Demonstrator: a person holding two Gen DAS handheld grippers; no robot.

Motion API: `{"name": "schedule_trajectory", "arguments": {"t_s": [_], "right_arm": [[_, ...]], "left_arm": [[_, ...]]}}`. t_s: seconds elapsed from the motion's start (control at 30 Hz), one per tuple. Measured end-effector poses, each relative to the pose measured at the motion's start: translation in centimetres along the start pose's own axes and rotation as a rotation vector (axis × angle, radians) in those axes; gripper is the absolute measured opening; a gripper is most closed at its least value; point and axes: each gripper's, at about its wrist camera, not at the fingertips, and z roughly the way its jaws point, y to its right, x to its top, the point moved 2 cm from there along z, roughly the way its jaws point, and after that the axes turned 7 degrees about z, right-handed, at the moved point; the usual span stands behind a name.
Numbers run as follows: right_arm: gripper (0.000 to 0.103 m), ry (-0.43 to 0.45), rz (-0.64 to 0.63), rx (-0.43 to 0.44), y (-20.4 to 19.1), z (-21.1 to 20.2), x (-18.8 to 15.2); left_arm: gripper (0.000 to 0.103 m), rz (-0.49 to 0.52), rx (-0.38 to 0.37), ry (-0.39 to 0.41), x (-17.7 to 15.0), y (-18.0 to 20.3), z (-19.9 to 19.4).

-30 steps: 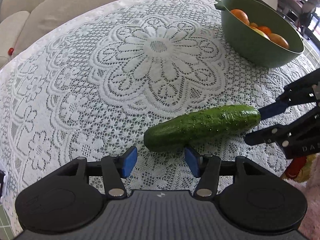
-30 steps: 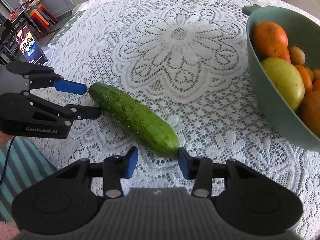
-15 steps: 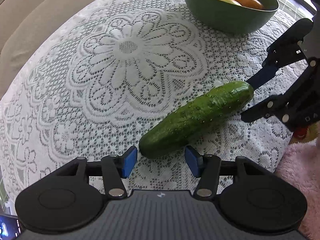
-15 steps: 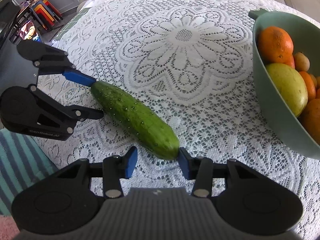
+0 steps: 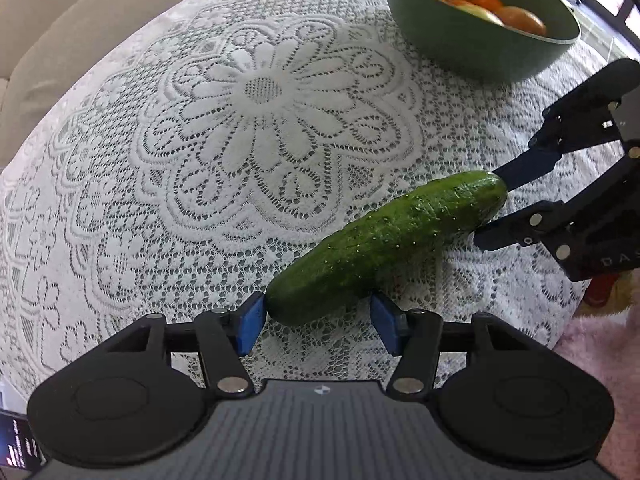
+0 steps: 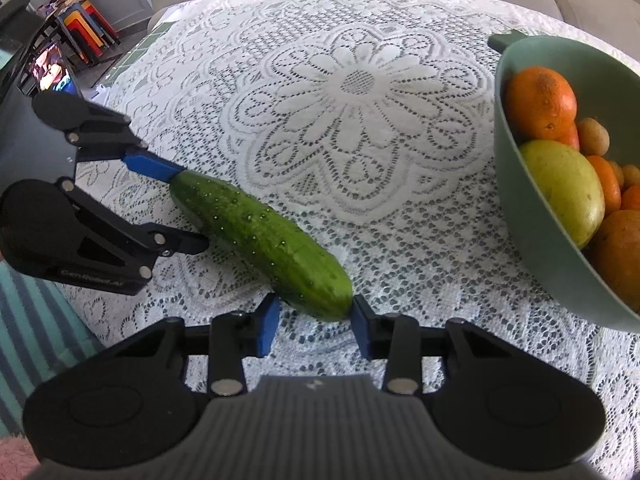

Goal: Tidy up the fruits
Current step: 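Grasp one end of the cucumber with the left tool while the right tool grasps the other end, then carry the cucumber with both tools over the green colander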

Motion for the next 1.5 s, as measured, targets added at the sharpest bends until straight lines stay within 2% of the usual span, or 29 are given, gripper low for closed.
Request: {"name": "schedule_trajectory", "arguments": {"t_s": [0.13, 0.27, 0.37, 0.6, 0.67, 0.73, 0.8, 0.87, 0.93, 1.13, 1.3, 1.5], "right_arm": [[0.037, 0.014, 0.004, 0.002, 0.6, -0.6, 0.1], [0.037, 0.029, 0.003, -0.007, 1.4, -1.2, 0.4], [0.037, 0.012, 0.025, -0.016, 2.0, -0.7, 0.6], [0.039, 0.023, -0.017, -0.012, 2.0, -0.6, 0.5], [0.039, 0.026, -0.014, -0.006, 2.1, -0.6, 0.6], [0.040, 0.024, -0.015, -0.001, 2.0, -0.5, 0.6], [0.041, 0.024, -0.021, 0.002, 2.1, -0.4, 0.7], [0.048, 0.024, -0.021, 0.015, 2.0, -0.3, 0.8], [0.051, 0.026, -0.034, 0.009, 1.7, -0.1, 0.8], [0.046, 0.039, -0.076, -0.036, 1.2, 0.2, 0.9], [0.046, 0.055, -0.090, -0.041, 1.2, -0.5, 0.9], [0.046, 0.092, -0.108, -0.022, 1.2, -2.7, 1.2]], "left_arm": [[0.064, -0.054, -0.021, 0.023, -0.1, -0.1, -0.6], [0.064, -0.074, -0.006, 0.059, 0.5, 0.4, -1.5], [0.064, -0.084, -0.015, 0.047, 0.8, 0.5, -0.9], [0.063, -0.026, -0.011, 0.022, 0.7, 0.8, 0.1], [0.069, -0.017, -0.011, 0.021, 0.7, 0.6, 0.3], [0.070, -0.029, -0.024, 0.015, 0.8, 0.3, 0.8], [0.071, -0.050, -0.036, 0.017, 0.9, 0.0, 1.1], [0.071, -0.066, -0.048, 0.027, 0.9, 0.0, 1.1], [0.071, -0.074, -0.053, 0.026, 1.0, 0.1, 1.2], [0.065, -0.113, -0.044, 0.025, 1.1, -0.2, 1.2], [0.064, -0.127, -0.038, 0.026, 1.0, 0.1, 0.3], [0.064, -0.149, -0.013, 0.065, 1.1, 0.4, -2.1]]}}
